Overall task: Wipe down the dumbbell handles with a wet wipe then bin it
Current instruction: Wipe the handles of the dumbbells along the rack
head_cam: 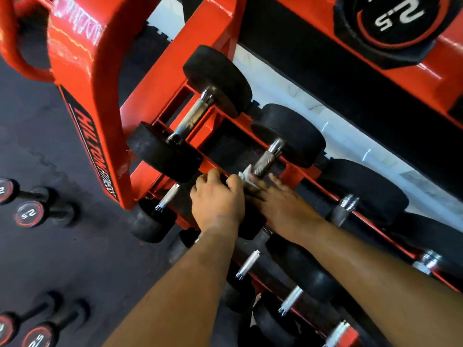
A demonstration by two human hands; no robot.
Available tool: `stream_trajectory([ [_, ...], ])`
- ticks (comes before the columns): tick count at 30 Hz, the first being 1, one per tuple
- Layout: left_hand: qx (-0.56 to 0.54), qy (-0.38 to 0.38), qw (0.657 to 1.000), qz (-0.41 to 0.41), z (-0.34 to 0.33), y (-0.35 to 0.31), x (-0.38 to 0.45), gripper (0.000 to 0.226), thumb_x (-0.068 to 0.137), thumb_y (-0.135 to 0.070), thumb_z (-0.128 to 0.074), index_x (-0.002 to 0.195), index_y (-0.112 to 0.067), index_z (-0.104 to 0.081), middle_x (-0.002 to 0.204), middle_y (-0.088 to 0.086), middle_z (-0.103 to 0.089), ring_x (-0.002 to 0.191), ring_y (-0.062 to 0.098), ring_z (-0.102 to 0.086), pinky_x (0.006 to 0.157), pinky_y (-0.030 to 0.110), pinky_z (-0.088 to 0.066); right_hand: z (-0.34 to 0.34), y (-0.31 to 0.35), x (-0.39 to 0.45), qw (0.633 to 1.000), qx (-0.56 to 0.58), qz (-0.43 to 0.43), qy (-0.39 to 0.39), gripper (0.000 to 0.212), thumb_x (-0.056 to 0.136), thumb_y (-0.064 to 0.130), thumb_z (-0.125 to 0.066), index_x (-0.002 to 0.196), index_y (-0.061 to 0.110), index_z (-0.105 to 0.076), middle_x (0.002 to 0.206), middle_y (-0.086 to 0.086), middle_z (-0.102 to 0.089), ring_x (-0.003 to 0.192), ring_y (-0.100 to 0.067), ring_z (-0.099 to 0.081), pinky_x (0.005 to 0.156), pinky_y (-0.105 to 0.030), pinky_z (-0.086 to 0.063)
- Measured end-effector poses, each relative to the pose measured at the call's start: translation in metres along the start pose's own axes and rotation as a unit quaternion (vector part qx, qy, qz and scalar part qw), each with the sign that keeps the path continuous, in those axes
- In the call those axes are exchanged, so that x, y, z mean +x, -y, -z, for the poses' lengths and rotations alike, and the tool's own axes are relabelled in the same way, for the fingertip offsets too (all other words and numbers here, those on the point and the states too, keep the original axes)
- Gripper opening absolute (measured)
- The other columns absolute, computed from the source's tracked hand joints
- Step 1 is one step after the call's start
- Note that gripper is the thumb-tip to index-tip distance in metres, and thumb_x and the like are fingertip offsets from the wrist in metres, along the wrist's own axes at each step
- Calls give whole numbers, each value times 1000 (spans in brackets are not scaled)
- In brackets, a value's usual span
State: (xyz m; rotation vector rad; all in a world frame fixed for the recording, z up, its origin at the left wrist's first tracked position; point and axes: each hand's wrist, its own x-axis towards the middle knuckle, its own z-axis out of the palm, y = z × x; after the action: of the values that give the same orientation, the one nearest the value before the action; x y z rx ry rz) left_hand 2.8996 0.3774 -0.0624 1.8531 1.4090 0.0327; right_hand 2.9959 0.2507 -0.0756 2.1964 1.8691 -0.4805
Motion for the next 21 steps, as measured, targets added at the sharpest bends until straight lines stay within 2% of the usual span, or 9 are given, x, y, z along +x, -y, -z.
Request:
stream_trajectory([
  [3, -5, 54, 998, -35, 13, 10, 3, 38, 95, -39, -49, 127, -19, -57, 133, 11, -55, 126, 34, -45, 100, 42, -36, 12, -3, -12, 1000, 1, 22, -6, 71, 80, 6, -44, 149, 26, -45, 161, 5, -34, 151, -19, -22, 117, -52, -30],
  [5, 13, 70, 995, -71, 24, 22, 9, 40, 95, -45, -52, 127, -22, -57, 130, 7, -59, 125, 32, -49, 103, 45, -41, 21, -2, -16, 998, 35, 20, -51, 61, 81, 3, -50, 139, 21, -58, 153, 0, -46, 146, -22, -36, 109, -52, -43],
  [7, 35, 30, 993, -113, 41, 34, 21, 38, 95, -49, -53, 124, -25, -60, 122, 3, -68, 118, 29, -58, 100, 47, -44, 33, 2, -8, 986, 112, -16, -125, 55, 84, 5, -43, 136, 15, -61, 150, -5, -51, 140, -26, -45, 105, -52, -47],
  [10, 10, -49, 989, -136, 72, 32, 47, 20, 101, -38, -51, 112, -25, -62, 101, 4, -74, 101, 32, -67, 90, 45, -46, 57, 12, 32, 957, 210, -62, -192, 59, 90, 11, -34, 147, 17, -49, 157, -2, -41, 147, -19, -34, 116, -41, -37],
  [13, -23, -125, 986, -110, 96, 17, 81, 19, 103, -34, -48, 103, -21, -63, 95, 10, -72, 93, 38, -66, 72, 41, -43, 75, 22, 88, 954, 193, -67, -219, 62, 91, 14, -31, 153, 20, -40, 161, -1, -34, 150, -18, -27, 121, -38, -28],
  [15, -20, -182, 976, -121, 105, 7, 106, 25, 102, -33, -46, 102, -17, -65, 100, 13, -69, 98, 40, -62, 75, 43, -42, 81, 27, 121, 959, 151, -55, -233, 62, 91, 6, -41, 152, 15, -40, 160, -6, -34, 149, -24, -29, 119, -46, -29],
  [17, 38, -169, 980, -96, 111, 2, 135, 32, 97, -34, -45, 112, -17, -67, 116, 15, -65, 113, 39, -56, 89, 46, -42, 81, 31, 150, 972, 78, -44, -217, 61, 92, 4, -43, 152, 13, -40, 160, -8, -33, 149, -26, -29, 119, -50, -29],
  [19, 84, -75, 994, 6, 111, 1, 158, 41, 97, -38, -43, 127, -18, -62, 134, 16, -59, 129, 37, -47, 106, 47, -33, 74, 31, 170, 989, -19, -30, -144, 63, 93, 13, -23, 156, 12, -31, 164, -9, -24, 153, -26, -18, 121, -54, -21],
  [21, 79, -37, 995, 54, 106, 2, 167, 45, 97, -44, -38, 126, -20, -62, 134, 15, -62, 130, 36, -49, 113, 53, -27, 63, 26, 183, 992, -105, -8, -64, 70, 90, 17, -9, 159, 12, -14, 167, -11, -12, 154, -30, -2, 120, -61, -9],
])
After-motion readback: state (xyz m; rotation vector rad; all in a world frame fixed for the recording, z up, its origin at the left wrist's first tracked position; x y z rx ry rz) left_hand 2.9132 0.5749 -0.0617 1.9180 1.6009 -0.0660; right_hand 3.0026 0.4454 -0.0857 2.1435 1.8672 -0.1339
